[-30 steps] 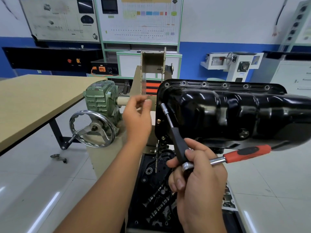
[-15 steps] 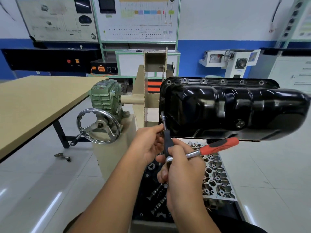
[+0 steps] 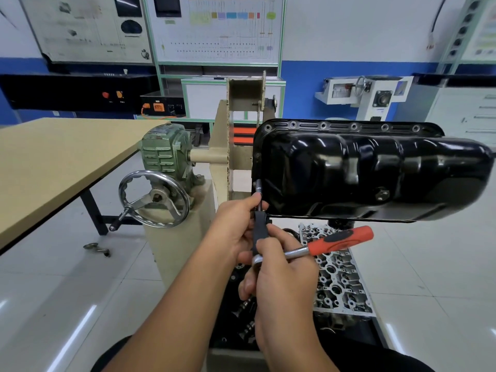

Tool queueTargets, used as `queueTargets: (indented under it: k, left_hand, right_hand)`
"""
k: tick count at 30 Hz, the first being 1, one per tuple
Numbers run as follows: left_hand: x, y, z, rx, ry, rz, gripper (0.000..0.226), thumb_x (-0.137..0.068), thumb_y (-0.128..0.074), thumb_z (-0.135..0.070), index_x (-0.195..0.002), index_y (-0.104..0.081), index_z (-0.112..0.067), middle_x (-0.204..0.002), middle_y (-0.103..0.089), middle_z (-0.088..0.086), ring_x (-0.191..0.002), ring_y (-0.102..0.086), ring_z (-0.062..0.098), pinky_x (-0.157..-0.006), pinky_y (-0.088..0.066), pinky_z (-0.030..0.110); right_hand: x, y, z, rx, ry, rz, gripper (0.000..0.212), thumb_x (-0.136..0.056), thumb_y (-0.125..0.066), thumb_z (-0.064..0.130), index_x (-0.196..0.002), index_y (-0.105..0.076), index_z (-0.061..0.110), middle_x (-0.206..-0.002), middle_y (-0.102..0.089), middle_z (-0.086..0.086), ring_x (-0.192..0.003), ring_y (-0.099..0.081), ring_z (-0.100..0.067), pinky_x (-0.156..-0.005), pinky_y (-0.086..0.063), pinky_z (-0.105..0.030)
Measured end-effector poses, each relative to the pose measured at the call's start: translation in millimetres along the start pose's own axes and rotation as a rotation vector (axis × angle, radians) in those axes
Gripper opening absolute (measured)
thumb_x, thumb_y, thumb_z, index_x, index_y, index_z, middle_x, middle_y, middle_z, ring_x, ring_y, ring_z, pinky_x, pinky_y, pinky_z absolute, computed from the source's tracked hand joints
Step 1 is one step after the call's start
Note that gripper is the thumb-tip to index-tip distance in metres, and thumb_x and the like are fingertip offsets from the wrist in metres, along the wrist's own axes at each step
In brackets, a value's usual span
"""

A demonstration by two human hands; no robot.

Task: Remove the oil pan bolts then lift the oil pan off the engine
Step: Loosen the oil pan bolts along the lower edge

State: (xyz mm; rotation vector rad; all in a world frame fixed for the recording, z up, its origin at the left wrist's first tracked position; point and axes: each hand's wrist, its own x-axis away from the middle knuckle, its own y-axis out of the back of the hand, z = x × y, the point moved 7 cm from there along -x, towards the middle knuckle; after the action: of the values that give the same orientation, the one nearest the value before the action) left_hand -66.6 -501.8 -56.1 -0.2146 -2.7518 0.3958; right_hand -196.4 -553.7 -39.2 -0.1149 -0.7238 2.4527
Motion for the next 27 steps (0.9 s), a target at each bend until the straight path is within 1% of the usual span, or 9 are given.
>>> queueTargets:
  k: [5,7,10,15,19,20,23,25,27]
  left_hand:
    - [-1.3,-0.9,-0.5,0.026,-0.037,-0.058,0.028,-0.098,-0.068,-0.029,-0.081,-0.069,-0.006,-0.050,-0.058,0.000,-0.036,-0.044,0.012,-0.037,-0.035,0.018]
    - [-1.3,-1.6,-0.1,0.024,-0.039,-0.061,0.027,-0.098,-0.068,-0.028,-0.080,-0.069,-0.007,-0.050,-0.059,0.000,-0.036,-0.046,0.011,-0.037,-0.036,0.018]
    - [-1.4,-0.4,0.6,0.022,-0.050,-0.072,0.027,-0.097,-0.069,-0.026,-0.078,-0.069,-0.007,-0.049,-0.059,0.000,-0.037,-0.044,0.011,-0.039,-0.034,0.019]
    - [-3.4,2.7,0.6,-0.005,-0.073,-0.085,0.029,-0.096,-0.069,-0.026,-0.073,-0.069,-0.008,-0.050,-0.058,0.002,-0.041,-0.043,0.014,-0.044,-0.034,0.023]
    - [-4.3,5.7,3.4,-0.059,-0.060,-0.079,0.027,-0.094,-0.069,-0.027,-0.074,-0.071,-0.010,-0.051,-0.059,0.001,-0.041,-0.044,0.014,-0.047,-0.034,0.025]
    - [-4.1,5.7,3.6,-0.063,-0.060,-0.076,0.027,-0.094,-0.069,-0.027,-0.074,-0.071,-0.009,-0.051,-0.059,0.001,-0.041,-0.044,0.013,-0.047,-0.034,0.026]
    - [-4.4,5.9,1.2,-0.043,-0.083,-0.085,0.029,-0.095,-0.069,-0.026,-0.072,-0.071,-0.009,-0.052,-0.059,0.003,-0.045,-0.043,0.015,-0.049,-0.033,0.028]
    - [-3.9,6.3,-0.1,-0.034,-0.085,-0.089,0.030,-0.095,-0.069,-0.025,-0.070,-0.071,-0.009,-0.052,-0.058,0.004,-0.045,-0.042,0.015,-0.049,-0.031,0.028]
    - [-2.5,6.3,-0.8,-0.037,-0.082,-0.085,0.030,-0.096,-0.069,-0.026,-0.070,-0.070,-0.009,-0.050,-0.056,0.003,-0.039,-0.040,0.013,-0.046,-0.031,0.025]
  right_hand:
    - [-0.6,1.8,0.6,-0.021,-0.031,0.018,0.032,-0.071,-0.059,0.020,-0.090,-0.075,0.040,-0.067,-0.061,-0.023,-0.036,-0.038,-0.021,-0.040,-0.038,-0.029]
    - [-0.6,2.3,0.3,-0.025,-0.036,0.036,0.030,-0.080,-0.061,0.014,-0.090,-0.075,0.038,-0.066,-0.060,-0.022,-0.034,-0.038,-0.021,-0.040,-0.038,-0.028]
    - [0.6,3.5,-0.5,0.002,-0.039,0.065,0.042,-0.092,-0.055,0.002,-0.089,-0.075,0.038,-0.063,-0.062,-0.020,-0.034,-0.039,-0.021,-0.040,-0.037,-0.029]
    - [1.6,2.6,1.2,-0.009,-0.040,0.095,0.047,-0.093,-0.054,-0.001,-0.083,-0.075,0.040,-0.063,-0.063,-0.020,-0.032,-0.037,-0.020,-0.040,-0.036,-0.028]
    - [2.8,2.3,-0.4,-0.034,-0.051,0.070,0.029,-0.084,-0.061,0.012,-0.083,-0.073,0.038,-0.064,-0.062,-0.022,-0.032,-0.038,-0.020,-0.040,-0.037,-0.028]
    - [2.6,2.6,-1.1,-0.033,-0.053,0.066,0.028,-0.085,-0.062,0.012,-0.083,-0.072,0.038,-0.064,-0.062,-0.022,-0.032,-0.038,-0.020,-0.040,-0.037,-0.028]
    - [0.6,4.4,-3.3,-0.026,-0.059,0.064,0.039,-0.094,-0.056,0.003,-0.084,-0.073,0.036,-0.065,-0.061,-0.022,-0.034,-0.038,-0.020,-0.041,-0.036,-0.029]
    - [0.1,3.6,-2.6,-0.028,-0.061,0.072,0.038,-0.094,-0.055,0.001,-0.085,-0.074,0.033,-0.067,-0.059,-0.023,-0.034,-0.038,-0.020,-0.041,-0.036,-0.029]
    - [-1.0,3.1,-2.4,-0.030,-0.066,0.077,0.036,-0.093,-0.055,0.001,-0.086,-0.074,0.031,-0.067,-0.059,-0.023,-0.034,-0.038,-0.020,-0.040,-0.036,-0.029]
